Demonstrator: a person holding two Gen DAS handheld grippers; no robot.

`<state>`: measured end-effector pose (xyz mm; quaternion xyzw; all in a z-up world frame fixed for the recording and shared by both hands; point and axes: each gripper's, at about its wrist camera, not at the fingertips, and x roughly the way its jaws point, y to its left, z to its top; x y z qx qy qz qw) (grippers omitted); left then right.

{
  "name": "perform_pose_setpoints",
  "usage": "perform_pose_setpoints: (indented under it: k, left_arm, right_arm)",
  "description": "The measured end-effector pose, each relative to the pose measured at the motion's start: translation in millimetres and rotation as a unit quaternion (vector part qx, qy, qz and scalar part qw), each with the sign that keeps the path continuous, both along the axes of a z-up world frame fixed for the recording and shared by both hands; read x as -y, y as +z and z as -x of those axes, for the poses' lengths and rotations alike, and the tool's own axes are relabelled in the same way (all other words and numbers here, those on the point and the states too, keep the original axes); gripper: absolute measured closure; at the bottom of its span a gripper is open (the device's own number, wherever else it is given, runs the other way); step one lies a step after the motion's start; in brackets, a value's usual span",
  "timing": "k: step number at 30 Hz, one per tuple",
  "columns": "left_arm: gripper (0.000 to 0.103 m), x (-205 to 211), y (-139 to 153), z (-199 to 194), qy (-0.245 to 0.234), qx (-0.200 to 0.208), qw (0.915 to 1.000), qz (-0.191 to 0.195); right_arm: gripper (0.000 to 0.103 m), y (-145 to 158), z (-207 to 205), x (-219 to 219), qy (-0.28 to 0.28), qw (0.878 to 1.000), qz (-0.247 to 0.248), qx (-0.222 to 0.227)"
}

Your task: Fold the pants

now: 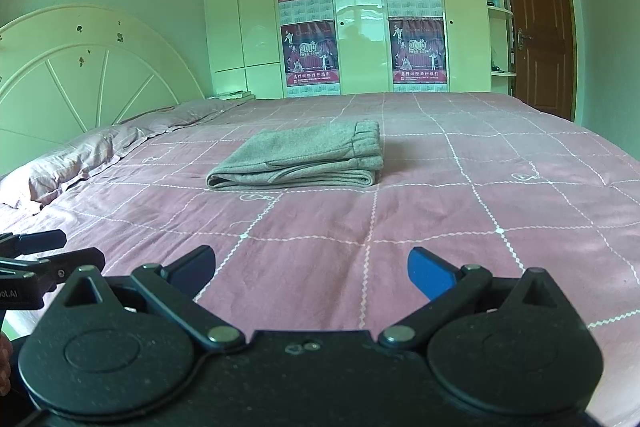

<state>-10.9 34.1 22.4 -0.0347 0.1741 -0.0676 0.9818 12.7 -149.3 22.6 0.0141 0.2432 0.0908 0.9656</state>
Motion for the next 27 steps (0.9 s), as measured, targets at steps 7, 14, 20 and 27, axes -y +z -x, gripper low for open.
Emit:
perform_pose_setpoints:
  k: [7,14,20,27]
  left_arm:
    - [0.000,0.4,0.9,2.2,0.000,0.001,1.0000,-0.001]
    - [0.000,-0.2,1.3,1.2,0.000,0.000,1.0000,0.000]
    - [0.000,-0.1,1.5,1.3,0.000,0.000,1.0000,0.000]
    - [0.000,-0.5,1.3,1.0,0.002,0.001,1.0000,0.000]
  right_arm:
    - [0.006,1.0,-0.7,1.8,0.001,1.000,0.000,-0.001]
    - [0.006,1.0,-0.5,1.4,0.001,1.000,0.000,-0.002]
    - [0.006,1.0,-0.4,1.4,0.001,1.000,0.000,-0.002]
    - [0.006,1.2,0.0,0.7,0.001,1.000,0.000,-0.002]
